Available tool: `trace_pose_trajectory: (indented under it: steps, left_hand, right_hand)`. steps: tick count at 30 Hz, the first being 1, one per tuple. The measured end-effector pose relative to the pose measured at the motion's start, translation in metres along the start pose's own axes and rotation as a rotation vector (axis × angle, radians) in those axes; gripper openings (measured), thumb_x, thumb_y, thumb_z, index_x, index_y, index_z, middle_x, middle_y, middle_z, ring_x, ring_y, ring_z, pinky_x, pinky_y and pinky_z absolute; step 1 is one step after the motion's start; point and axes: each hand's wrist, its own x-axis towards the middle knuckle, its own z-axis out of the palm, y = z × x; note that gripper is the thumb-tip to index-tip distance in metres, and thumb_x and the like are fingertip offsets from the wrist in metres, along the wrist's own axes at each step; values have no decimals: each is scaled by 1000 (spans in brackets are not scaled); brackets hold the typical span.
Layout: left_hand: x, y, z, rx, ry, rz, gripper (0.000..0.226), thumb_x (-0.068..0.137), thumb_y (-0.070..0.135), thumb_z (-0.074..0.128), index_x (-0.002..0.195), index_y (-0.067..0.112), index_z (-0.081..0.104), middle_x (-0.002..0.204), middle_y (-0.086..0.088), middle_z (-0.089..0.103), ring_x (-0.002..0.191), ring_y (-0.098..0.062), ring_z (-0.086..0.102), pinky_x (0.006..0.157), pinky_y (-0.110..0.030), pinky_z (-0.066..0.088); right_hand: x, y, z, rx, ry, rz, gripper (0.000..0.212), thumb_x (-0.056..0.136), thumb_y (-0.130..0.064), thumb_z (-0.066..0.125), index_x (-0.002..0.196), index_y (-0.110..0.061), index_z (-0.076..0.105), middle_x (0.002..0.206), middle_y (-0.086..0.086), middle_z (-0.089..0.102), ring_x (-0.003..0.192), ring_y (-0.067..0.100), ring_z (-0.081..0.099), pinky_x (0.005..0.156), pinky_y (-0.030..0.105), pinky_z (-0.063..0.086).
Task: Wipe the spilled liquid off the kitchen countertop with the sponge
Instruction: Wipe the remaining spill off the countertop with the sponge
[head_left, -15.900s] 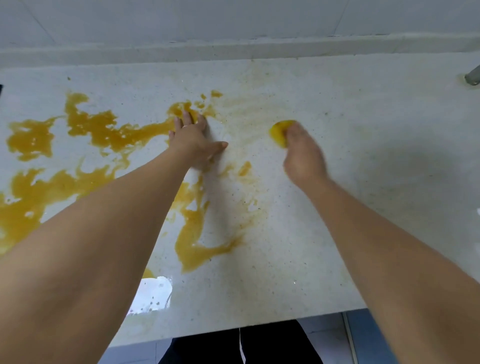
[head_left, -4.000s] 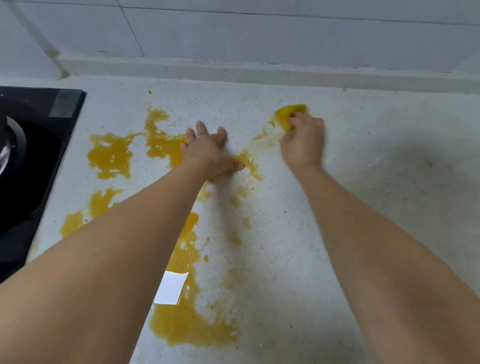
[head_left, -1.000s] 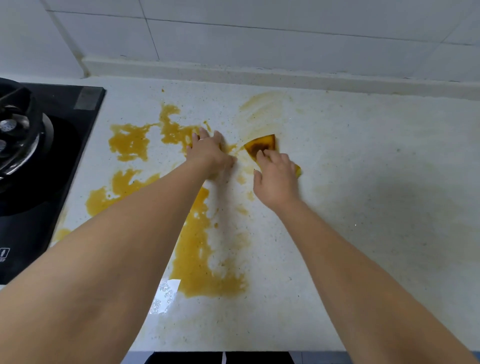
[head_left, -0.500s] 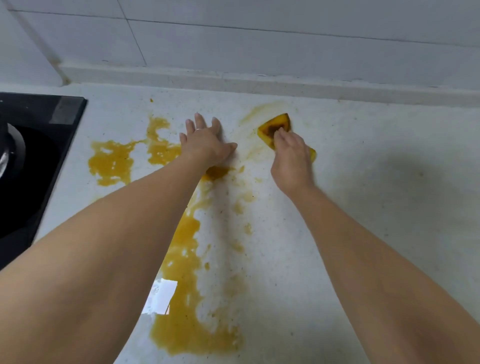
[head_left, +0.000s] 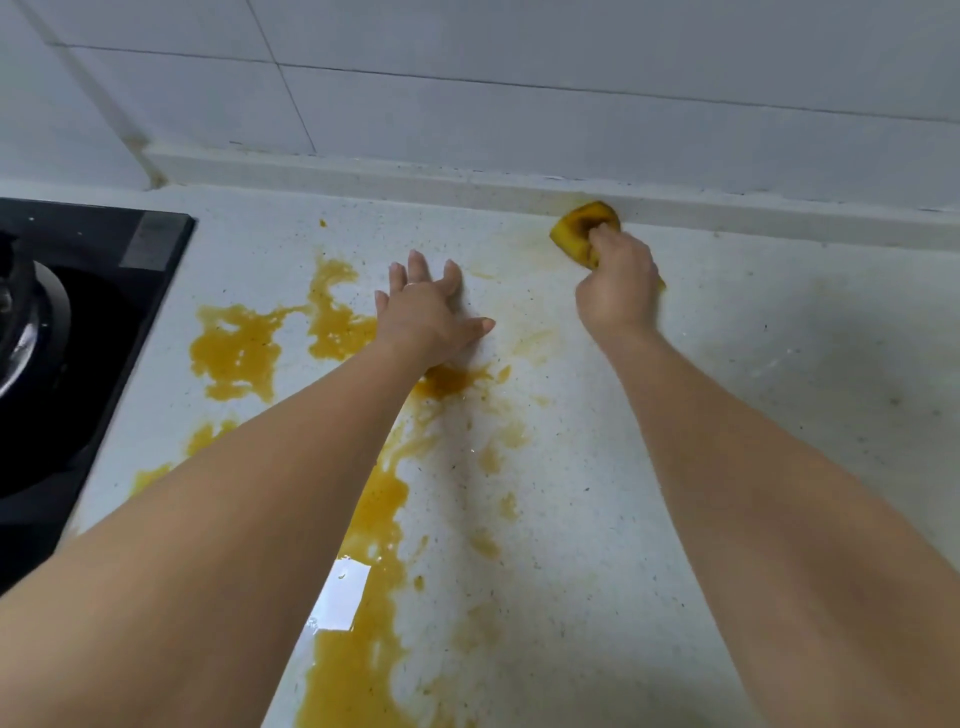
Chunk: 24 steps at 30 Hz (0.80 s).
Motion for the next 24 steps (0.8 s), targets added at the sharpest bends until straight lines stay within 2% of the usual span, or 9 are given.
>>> trace_pose_trajectory:
  steps: [2, 6, 10, 11, 16, 18, 21, 22, 24]
  left_hand:
    - [0, 1, 1, 6, 5, -2, 80, 89, 57, 49, 151, 25, 10, 158, -11, -9, 145, -32, -7, 117, -49, 7]
    - [-2, 2, 0, -47, 13, -11, 79, 88, 53, 53, 151, 25, 14, 159, -11, -8, 146, -31, -8, 117, -48, 4]
    - [-4, 0, -2, -19, 4, 2, 79, 89, 54, 50, 151, 24, 11, 158, -11, -9, 146, -31, -9, 117, -48, 5]
    - [-4, 0, -2, -22, 6, 2, 79, 89, 54, 50, 151, 24, 11, 158, -11, -9, 146, -31, -9, 117, -47, 4]
    - [-12, 1, -7, -60, 6, 0, 81, 89, 49, 54, 152, 21, 12, 159, -12, -8, 146, -31, -9, 117, -46, 4]
    - [-19, -5, -7, -36, 2, 14, 86, 88, 52, 54, 152, 19, 8, 158, -13, -9, 146, -32, -9, 118, -46, 6]
    - [-33, -20, -5, 4, 49, 26, 95, 83, 61, 55, 152, 20, 3, 158, -12, -12, 145, -33, -10, 117, -48, 6]
    - [-37, -24, -4, 5, 57, 29, 96, 83, 61, 55, 152, 20, 3, 158, -12, -12, 145, -33, -11, 117, -48, 6]
    - [-43, -30, -2, -15, 36, 20, 93, 84, 57, 57, 152, 20, 6, 158, -11, -11, 145, -32, -11, 117, -46, 6]
  right_hand:
    - [-3, -16, 1, 93, -40, -41, 37, 77, 11, 42, 105, -5, 61, 113, 12, 60, 109, 29, 52, 88, 30, 39]
    - [-42, -41, 13, 254, -183, -364, 47, 79, 11, 47, 121, -6, 59, 128, 11, 58, 121, 26, 48, 106, 34, 36]
    - [-8, 10, -8, 68, -18, 58, 47, 81, 9, 42, 122, -10, 53, 123, 10, 56, 114, 27, 52, 98, 37, 44]
    - [-5, 11, -9, 46, -6, 95, 46, 81, 9, 42, 122, -7, 54, 124, 11, 56, 115, 28, 51, 99, 37, 43]
    - [-70, -47, 12, 311, -170, -340, 49, 72, 14, 44, 114, -2, 63, 120, 15, 62, 113, 31, 54, 100, 34, 37]
    - [-68, -30, 4, 248, -152, -296, 53, 74, 12, 43, 119, -9, 61, 125, 10, 60, 116, 29, 52, 102, 34, 37]
    - [-56, -4, -9, 110, -40, 49, 52, 77, 8, 45, 123, -12, 57, 127, 8, 57, 117, 27, 51, 100, 31, 38]
    - [-63, -12, -8, 129, -37, 48, 51, 76, 9, 46, 121, -9, 58, 125, 11, 59, 116, 29, 51, 100, 33, 38]
    - [-88, -44, 0, 267, -119, -178, 46, 70, 11, 46, 110, -2, 65, 114, 18, 64, 108, 35, 55, 96, 40, 42]
